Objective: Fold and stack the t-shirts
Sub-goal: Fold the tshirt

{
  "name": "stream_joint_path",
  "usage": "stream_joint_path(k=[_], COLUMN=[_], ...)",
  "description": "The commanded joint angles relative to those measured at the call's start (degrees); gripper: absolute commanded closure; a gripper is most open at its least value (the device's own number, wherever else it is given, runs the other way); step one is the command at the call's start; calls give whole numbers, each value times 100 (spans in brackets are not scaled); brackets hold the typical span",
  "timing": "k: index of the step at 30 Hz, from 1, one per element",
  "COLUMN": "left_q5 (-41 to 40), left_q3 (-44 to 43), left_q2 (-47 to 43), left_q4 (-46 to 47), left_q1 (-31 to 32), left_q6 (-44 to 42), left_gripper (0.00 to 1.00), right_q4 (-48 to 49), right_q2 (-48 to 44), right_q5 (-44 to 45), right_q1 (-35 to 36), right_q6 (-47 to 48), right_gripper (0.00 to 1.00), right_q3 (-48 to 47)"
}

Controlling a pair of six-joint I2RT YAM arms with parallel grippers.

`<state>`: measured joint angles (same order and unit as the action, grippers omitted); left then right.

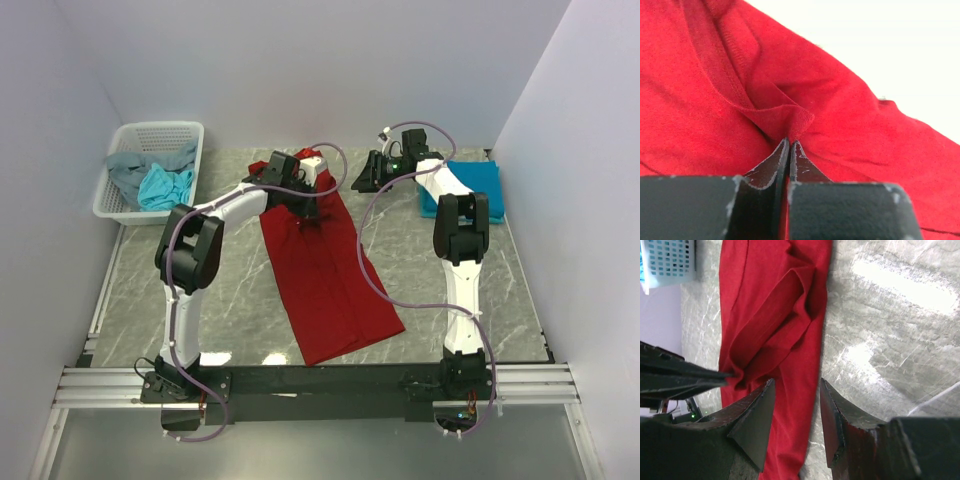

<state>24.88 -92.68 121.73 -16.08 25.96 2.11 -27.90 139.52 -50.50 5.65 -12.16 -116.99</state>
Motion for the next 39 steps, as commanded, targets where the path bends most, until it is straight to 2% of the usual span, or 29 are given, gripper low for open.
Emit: stream_joint_path(k=[1,8,13,15,18,21,22,25,29,39], left_q5=[543,728,1062,1159,1212,914,591,-269,-923,-1565], left_q3=[145,-170,-460,-479,-243,100,389,821,1226,2341], left_q2=[-325,-238,-1,61,-61,-490,-632,-1124,-1599,-3311], left_q4=[315,395,18,-202,-221,156,532,895,922,518], left_q1=[24,24,24,24,24,-11,-29,-134,-249,-258], left_q6=[-115,70,-35,-149,-430,-291,-247,140,167,-17], left_gripper=[94,86,70,61,54,52,52,51,51,51], right_q4=[57,57,66,-39,-329,-340,-217,381,347,391], right_q2=[-373,-338,-277,-102,301,584,593,506,628,1130], right_q5=[-100,-83,-39,31,312,531,593,822,1261,1921], right_q1=[6,6,6,59,234,427,463,516,595,727], right_q6=[12,21,-5,-23,-23,-172,-355,-742,-770,-1104], right_gripper=[52,52,52,52,51,51,51,51,51,51], right_q3=[-52,-78,-157,-498,-1322,-1800,-1749,-1354,-1475,-1880])
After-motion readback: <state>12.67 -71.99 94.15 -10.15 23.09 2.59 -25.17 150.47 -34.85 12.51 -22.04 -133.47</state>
